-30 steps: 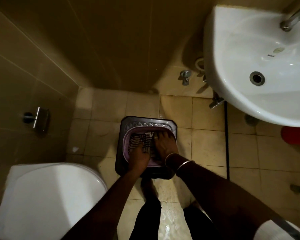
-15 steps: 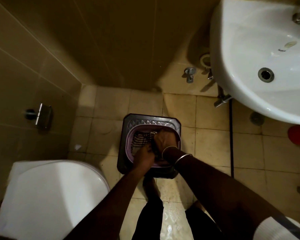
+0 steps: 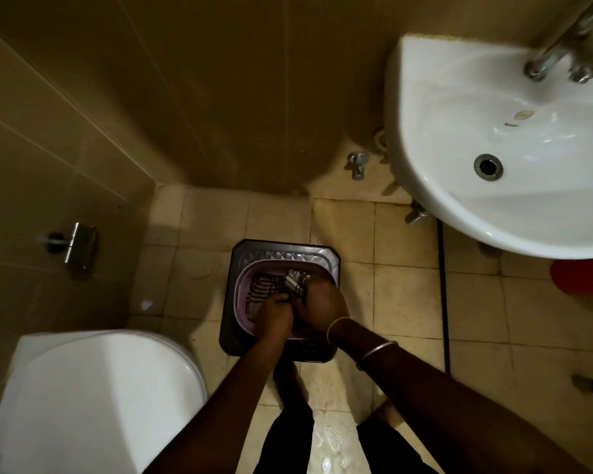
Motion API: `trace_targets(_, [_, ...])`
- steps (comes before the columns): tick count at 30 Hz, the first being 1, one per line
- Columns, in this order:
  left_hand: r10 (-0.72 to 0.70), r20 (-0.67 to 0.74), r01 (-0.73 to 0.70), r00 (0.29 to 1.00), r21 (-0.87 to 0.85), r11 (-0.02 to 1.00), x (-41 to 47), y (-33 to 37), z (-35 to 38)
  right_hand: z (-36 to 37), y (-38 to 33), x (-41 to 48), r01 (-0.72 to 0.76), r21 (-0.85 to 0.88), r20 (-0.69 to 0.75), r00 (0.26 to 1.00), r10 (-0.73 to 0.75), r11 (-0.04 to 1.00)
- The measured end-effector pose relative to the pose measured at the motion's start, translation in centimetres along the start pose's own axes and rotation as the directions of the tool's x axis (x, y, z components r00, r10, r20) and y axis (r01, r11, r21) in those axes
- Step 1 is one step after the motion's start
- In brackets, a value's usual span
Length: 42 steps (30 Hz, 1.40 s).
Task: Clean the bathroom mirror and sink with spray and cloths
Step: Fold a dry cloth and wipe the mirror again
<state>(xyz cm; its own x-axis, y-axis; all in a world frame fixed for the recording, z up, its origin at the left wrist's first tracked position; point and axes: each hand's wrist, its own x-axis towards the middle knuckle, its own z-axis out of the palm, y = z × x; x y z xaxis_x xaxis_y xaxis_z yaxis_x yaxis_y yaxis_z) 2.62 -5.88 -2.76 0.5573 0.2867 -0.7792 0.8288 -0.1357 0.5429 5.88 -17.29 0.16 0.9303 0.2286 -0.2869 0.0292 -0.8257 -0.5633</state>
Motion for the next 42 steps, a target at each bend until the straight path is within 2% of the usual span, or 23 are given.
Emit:
trace_targets(3, [-0.029,0.032,0.032,0.999,-0.115,0.993,1.1,-1.7,0.7,-1.2,0.6,-0.9,-0.091,0.166,-0.008,0.996,0.094,0.982])
trace_targets(5, [0.003,-0.016,-0.006,1.000,-0.185,0.983,0.4,-1.4,0.8,-2.7,0.8,-1.6,-0.088,0.292,0.008,0.996,0.089,0.952])
trace_targets(7, [0.003,-0.003,-0.004,1.000,-0.319,0.948,0.5,-1.7,1.1,-4.2,0.9,-2.4,-0.058,0.434,-0.004,0.998,0.066,0.899])
trace_targets(12, [0.077,-0.011,-0.074,0.997,-0.435,0.897,-5.0,3.4,-0.2,-7.8,0.8,-4.1,-0.019,0.661,-0.083,0.992,0.098,0.750])
trace_targets(16, [0.128,0.105,-0.047,0.986,-0.563,0.825,-10.4,8.5,-0.2,-12.6,-0.1,-5.2,0.040,0.794,-0.153,0.979,0.136,0.606])
trace_targets(19, [0.165,0.211,0.020,0.963,-0.672,0.741,-13.4,11.5,0.9,-16.8,-0.8,-5.9,0.093,0.832,-0.198,0.971,0.137,0.548])
trace_targets(22, [0.254,0.301,0.033,0.919,-0.701,0.712,-16.2,14.4,2.6,-21.0,-0.7,-6.6,0.136,0.834,-0.246,0.959,0.140,0.535])
trace_targets(27, [0.461,0.234,-0.226,0.856,-0.632,0.741,-19.7,18.6,5.2,-28.4,0.7,-7.9,0.230,0.804,-0.354,0.926,0.131,0.547])
trace_targets(32, [0.565,0.162,-0.418,0.809,-0.516,0.747,-23.6,24.2,7.7,-36.0,2.5,-9.4,0.252,0.810,-0.388,0.907,0.162,0.530])
trace_targets(38, [0.671,0.155,-0.552,0.725,-0.452,0.701,-30.0,31.6,11.6,-45.0,5.4,-11.5,0.275,0.819,-0.416,0.889,0.192,0.503])
trace_targets(42, [0.693,0.181,-0.566,0.698,-0.455,0.688,-34.2,35.8,15.0,-50.2,8.0,-11.9,0.292,0.823,-0.433,0.878,0.204,0.488])
